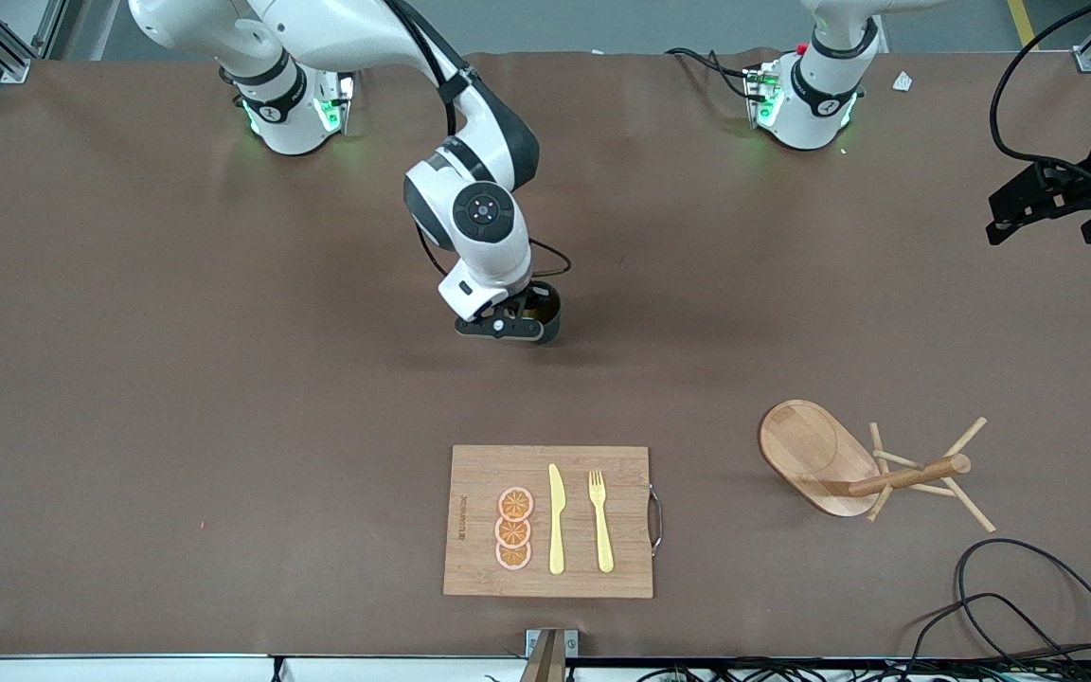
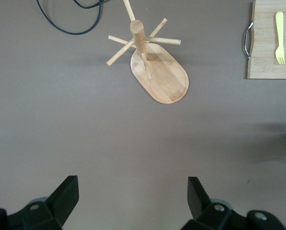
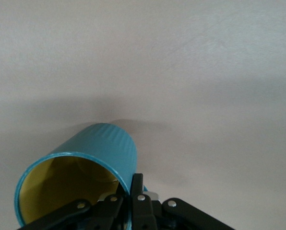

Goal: Pass cup and hang on rack
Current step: 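Carry the teal mug with the right gripper toward the table middle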

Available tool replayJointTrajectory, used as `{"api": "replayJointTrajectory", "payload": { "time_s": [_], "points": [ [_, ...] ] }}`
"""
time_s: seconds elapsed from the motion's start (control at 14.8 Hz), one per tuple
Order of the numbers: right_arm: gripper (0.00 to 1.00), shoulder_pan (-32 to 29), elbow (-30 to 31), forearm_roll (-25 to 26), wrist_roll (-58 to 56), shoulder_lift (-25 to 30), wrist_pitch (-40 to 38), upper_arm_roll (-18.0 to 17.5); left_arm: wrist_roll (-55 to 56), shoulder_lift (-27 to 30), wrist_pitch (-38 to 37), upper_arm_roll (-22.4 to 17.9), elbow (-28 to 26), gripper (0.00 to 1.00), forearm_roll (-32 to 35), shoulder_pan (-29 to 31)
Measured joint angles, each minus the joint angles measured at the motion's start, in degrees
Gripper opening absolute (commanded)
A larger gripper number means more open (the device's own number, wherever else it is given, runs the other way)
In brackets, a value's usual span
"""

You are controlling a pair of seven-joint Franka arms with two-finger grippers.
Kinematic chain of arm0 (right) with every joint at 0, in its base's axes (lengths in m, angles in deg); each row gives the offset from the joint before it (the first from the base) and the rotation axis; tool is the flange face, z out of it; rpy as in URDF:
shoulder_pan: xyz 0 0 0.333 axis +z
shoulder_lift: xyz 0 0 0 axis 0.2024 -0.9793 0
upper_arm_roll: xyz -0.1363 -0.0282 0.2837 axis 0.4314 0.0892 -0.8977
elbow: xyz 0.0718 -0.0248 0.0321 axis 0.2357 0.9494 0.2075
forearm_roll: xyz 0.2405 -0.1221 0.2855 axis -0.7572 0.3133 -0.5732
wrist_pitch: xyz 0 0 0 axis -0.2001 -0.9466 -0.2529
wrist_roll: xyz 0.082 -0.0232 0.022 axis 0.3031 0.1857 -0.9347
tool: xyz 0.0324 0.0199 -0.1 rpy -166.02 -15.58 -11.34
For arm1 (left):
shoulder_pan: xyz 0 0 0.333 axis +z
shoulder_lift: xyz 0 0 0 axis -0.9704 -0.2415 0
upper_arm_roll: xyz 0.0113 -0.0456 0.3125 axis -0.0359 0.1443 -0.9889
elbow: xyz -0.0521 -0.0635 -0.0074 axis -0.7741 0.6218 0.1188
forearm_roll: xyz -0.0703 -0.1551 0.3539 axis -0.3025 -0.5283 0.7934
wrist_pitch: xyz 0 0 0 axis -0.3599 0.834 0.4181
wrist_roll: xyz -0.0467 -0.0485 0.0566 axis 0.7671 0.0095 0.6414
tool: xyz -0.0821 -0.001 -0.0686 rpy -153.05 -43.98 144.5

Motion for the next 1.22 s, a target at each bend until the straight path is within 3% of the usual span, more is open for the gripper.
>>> {"api": "replayJointTrajectory", "payload": {
  "time_s": [0.68, 0.75, 0.81, 0.88, 0.95, 1.22],
  "points": [
    [0.02, 2.15, -1.20, -0.01, 2.51, -3.17, 1.83, 0.03, 0.00, -0.11, 0.00, 0.00, -0.15, 1.00, 0.00, 0.00],
    [0.10, 2.15, -1.21, -0.01, 2.68, -3.17, 1.83, 0.06, 0.00, -0.12, 0.00, 0.00, -0.16, 1.00, 0.00, 0.00],
    [0.36, 2.15, -1.21, -0.01, 2.73, -3.17, 1.83, 0.09, 0.00, -0.13, 0.00, 0.00, -0.17, 1.00, 0.00, 0.00],
    [0.87, 2.15, -1.21, -0.01, 2.77, -3.17, 1.83, 0.11, 0.00, -0.15, 0.00, 0.00, -0.17, 1.00, 0.00, 0.00],
    [1.00, 2.15, -1.23, -0.01, 2.79, -3.17, 1.83, 0.15, 0.00, -0.18, 0.00, 0.01, -0.18, 1.00, 0.00, 0.00],
    [1.00, 2.15, -1.77, -0.01, 2.80, -3.17, 1.83, 0.45, 0.00, -0.25, 0.00, 0.05, -0.21, 1.00, -0.14, -0.01]
  ]
}}
